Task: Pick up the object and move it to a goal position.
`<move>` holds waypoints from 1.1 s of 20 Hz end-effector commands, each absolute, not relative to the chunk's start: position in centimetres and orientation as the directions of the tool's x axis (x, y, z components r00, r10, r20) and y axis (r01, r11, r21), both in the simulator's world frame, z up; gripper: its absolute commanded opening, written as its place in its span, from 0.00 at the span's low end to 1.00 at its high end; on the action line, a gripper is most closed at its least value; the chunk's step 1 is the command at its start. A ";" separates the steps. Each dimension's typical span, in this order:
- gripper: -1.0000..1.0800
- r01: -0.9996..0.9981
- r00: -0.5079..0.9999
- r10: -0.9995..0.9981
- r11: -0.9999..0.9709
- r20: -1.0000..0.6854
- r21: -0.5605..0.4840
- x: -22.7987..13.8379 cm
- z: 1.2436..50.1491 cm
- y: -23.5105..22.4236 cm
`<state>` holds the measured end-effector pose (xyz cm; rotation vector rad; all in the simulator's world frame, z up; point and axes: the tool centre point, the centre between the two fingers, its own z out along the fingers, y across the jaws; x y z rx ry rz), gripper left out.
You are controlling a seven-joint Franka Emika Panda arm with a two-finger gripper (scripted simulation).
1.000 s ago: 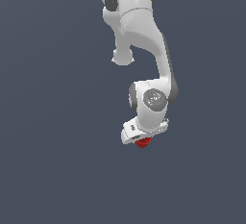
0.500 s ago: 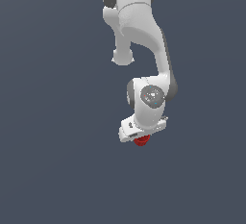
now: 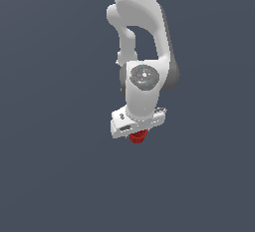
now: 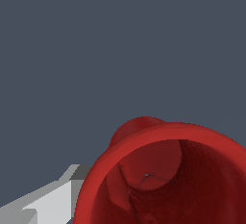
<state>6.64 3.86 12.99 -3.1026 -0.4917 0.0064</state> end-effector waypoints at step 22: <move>0.00 0.309 0.951 0.309 -0.951 0.000 -0.001 4.3 37.1 -10.9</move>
